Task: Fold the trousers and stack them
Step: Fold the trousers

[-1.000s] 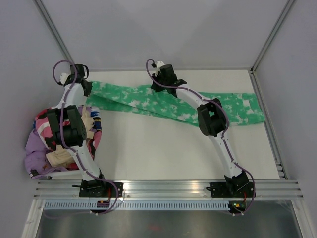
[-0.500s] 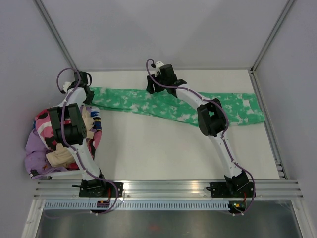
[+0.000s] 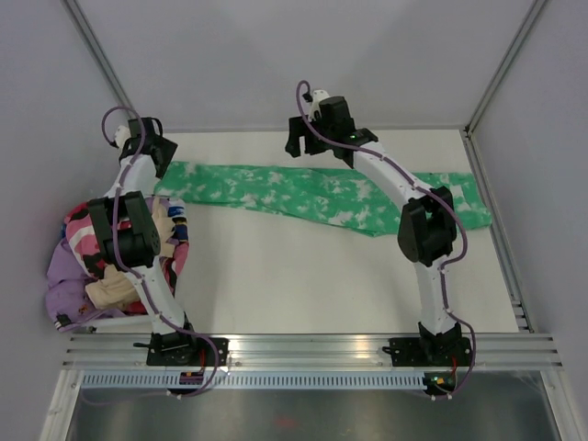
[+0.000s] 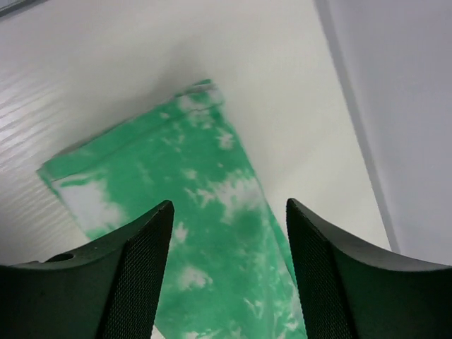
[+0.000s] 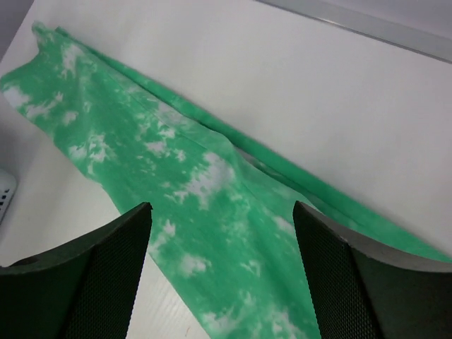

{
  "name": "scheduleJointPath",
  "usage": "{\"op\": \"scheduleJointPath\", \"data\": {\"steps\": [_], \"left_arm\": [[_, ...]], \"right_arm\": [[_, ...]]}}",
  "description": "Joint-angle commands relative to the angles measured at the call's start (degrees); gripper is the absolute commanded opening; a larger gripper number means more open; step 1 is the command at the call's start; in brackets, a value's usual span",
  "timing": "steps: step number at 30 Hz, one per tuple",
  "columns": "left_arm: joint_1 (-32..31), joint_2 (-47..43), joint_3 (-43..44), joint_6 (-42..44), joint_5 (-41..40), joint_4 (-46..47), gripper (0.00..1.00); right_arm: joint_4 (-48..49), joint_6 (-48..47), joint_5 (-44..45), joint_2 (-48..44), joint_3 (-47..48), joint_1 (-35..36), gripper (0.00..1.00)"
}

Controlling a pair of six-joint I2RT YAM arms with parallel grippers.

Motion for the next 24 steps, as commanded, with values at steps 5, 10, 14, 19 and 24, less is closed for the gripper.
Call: {"op": "scheduleJointPath", "data": {"steps": [5, 10, 14, 19, 24], "left_arm": [[-9.67, -3.60, 4.40, 16.80, 13.42, 11.59, 0.71], [-17.43, -1.22, 6.26, 17.89, 14.32, 9.92, 0.69], [-20.15, -1.84, -0.05, 17.52, 15.82, 11.50, 0.63], [-21.30, 0.96, -2.10, 23.32, 18.53, 7.74, 0.60], [-23.32, 1.07, -4.11, 25.35, 16.79, 4.73, 0.58]], "right_arm": [[0.99, 11.76, 5.42, -13.80, -25.11, -12.73, 0.83], [4.43, 7.89, 8.41, -13.73, -28.50, -13.17, 0.83], [5.92, 7.19, 6.57, -9.43, -27.35, -13.09, 0.77], [7.51, 5.52, 6.13, -4.59, -24.04, -13.00, 0.74], [6.01, 1.83, 9.64, -0.02, -20.94, -12.03, 0.72]]}}
